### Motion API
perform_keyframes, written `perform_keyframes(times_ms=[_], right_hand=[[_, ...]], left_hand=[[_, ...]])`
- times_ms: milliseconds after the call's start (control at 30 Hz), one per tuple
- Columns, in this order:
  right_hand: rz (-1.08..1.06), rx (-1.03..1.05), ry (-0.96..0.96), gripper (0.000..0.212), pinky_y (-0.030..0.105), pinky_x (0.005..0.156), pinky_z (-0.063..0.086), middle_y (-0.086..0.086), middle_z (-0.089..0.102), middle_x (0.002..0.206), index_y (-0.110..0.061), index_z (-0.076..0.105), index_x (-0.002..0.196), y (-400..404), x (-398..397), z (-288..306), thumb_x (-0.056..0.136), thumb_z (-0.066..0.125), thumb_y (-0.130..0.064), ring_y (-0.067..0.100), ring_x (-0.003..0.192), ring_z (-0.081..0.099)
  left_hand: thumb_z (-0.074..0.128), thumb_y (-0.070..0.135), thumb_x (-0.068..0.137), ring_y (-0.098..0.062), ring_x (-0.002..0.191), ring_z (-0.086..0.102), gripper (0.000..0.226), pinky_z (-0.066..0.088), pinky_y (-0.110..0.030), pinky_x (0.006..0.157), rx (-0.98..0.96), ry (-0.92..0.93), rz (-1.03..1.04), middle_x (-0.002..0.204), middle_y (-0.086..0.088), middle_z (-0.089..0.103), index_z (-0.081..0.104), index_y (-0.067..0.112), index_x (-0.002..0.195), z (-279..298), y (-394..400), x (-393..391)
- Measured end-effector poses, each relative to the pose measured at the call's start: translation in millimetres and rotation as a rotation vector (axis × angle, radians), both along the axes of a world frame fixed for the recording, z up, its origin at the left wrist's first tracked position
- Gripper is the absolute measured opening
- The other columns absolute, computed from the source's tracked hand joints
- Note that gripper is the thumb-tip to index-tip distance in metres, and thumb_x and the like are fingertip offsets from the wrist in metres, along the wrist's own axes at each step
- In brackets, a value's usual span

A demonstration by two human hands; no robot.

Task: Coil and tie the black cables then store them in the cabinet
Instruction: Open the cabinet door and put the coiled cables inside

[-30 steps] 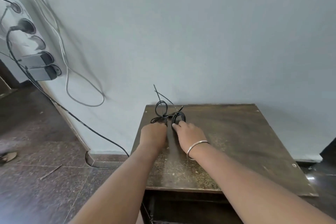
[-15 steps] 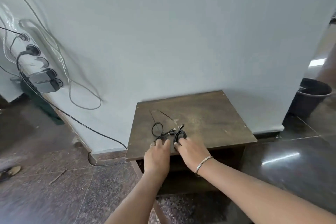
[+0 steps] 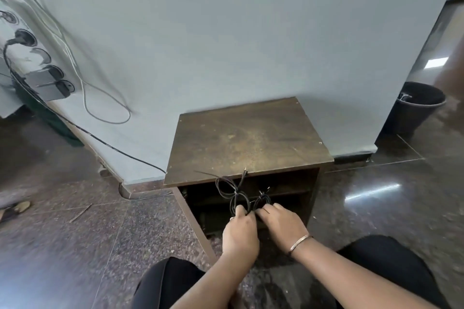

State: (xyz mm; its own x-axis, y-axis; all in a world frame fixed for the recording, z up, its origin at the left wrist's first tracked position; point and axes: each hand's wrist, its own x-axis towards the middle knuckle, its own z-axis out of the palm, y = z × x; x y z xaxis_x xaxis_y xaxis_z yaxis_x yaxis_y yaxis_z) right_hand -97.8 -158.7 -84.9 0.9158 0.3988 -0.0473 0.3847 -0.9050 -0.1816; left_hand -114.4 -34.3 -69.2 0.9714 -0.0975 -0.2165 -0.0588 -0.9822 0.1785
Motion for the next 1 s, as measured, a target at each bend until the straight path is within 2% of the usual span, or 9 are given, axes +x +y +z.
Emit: perform_keyframes(times_ms=[133, 233, 333, 533, 667, 867, 933, 1000], right_hand=[[-0.076, -0.019, 0.117, 0.023, 0.041, 0.073, 0.047, 0.007, 0.057, 0.110, -0.017, 0.044, 0.116, -4.9, 4.0, -17.2, 0.095, 0.036, -0.016, 0.029, 0.104, 0.057], [-0.069, -0.083, 0.187, 0.026, 0.040, 0.079, 0.048, 0.010, 0.057, 0.114, -0.016, 0.053, 0.115, -9.7, 12.0, -34.8, 0.096, 0.036, -0.016, 0.031, 0.107, 0.057], [-0.067, -0.115, 0.248, 0.031, 0.039, 0.084, 0.048, 0.012, 0.058, 0.119, -0.013, 0.058, 0.116, -12.5, 22.8, -54.2, 0.096, 0.035, -0.014, 0.032, 0.111, 0.057], [-0.111, -0.145, 0.372, 0.036, 0.040, 0.088, 0.047, 0.016, 0.058, 0.125, -0.006, 0.059, 0.120, -9.7, 47.7, -87.7, 0.093, 0.035, -0.007, 0.034, 0.115, 0.057], [-0.143, -0.148, 0.431, 0.037, 0.039, 0.086, 0.049, 0.016, 0.061, 0.123, -0.005, 0.059, 0.120, -7.4, 67.1, -114.4, 0.091, 0.038, -0.005, 0.035, 0.111, 0.060], [-0.171, -0.179, 0.477, 0.046, 0.039, 0.088, 0.048, 0.018, 0.062, 0.123, 0.006, 0.038, 0.135, -11.7, 101.0, -159.9, 0.090, 0.037, -0.003, 0.033, 0.112, 0.060], [-0.185, -0.189, 0.483, 0.051, 0.039, 0.088, 0.048, 0.019, 0.059, 0.126, 0.007, 0.031, 0.139, -13.2, 110.5, -172.2, 0.089, 0.037, -0.002, 0.032, 0.113, 0.060], [-0.155, -0.242, 0.451, 0.048, 0.038, 0.091, 0.048, 0.020, 0.056, 0.131, 0.004, 0.037, 0.137, -14.1, 121.6, -185.6, 0.090, 0.038, -0.004, 0.032, 0.115, 0.059]], left_hand=[[0.050, 0.007, 0.088, -0.030, 0.100, 0.061, 0.032, 0.053, -0.037, 0.084, 0.027, 0.166, -0.011, 0.125, -0.010, 0.044, 0.058, 0.012, 0.118, -25.7, -11.8, 3.5], [0.048, 0.010, 0.090, -0.028, 0.107, 0.061, 0.037, 0.053, -0.038, 0.086, 0.102, 0.284, -0.075, 0.139, -0.015, 0.039, 0.054, 0.009, 0.126, -44.4, -16.7, 12.0], [0.048, 0.016, 0.092, -0.029, 0.112, 0.059, 0.038, 0.051, -0.037, 0.085, 0.194, 0.373, -0.096, 0.140, -0.016, 0.041, 0.051, 0.005, 0.128, -59.6, -15.9, 27.1], [0.052, 0.023, 0.087, -0.035, 0.117, 0.053, 0.046, 0.047, -0.044, 0.096, 0.198, 0.519, -0.114, 0.140, -0.016, 0.036, 0.049, 0.005, 0.130, -91.1, -16.4, 56.5], [0.058, 0.034, 0.084, -0.033, 0.115, 0.054, 0.050, 0.047, -0.037, 0.096, 0.134, 0.597, -0.049, 0.142, -0.016, 0.039, 0.054, 0.011, 0.128, -120.5, -12.2, 76.6], [0.060, 0.039, 0.081, -0.034, 0.119, 0.053, 0.054, 0.049, -0.037, 0.095, 0.076, 0.644, -0.042, 0.155, -0.014, 0.020, 0.051, 0.027, 0.133, -162.4, -1.5, 111.4], [0.061, 0.041, 0.082, -0.033, 0.121, 0.052, 0.053, 0.049, -0.037, 0.095, 0.083, 0.656, -0.045, 0.153, -0.015, 0.027, 0.052, 0.027, 0.132, -178.4, 5.1, 121.1], [0.061, 0.043, 0.082, -0.028, 0.122, 0.053, 0.050, 0.047, -0.031, 0.090, 0.071, 0.679, -0.016, 0.144, -0.012, 0.044, 0.054, 0.027, 0.130, -191.7, 13.6, 131.2]])
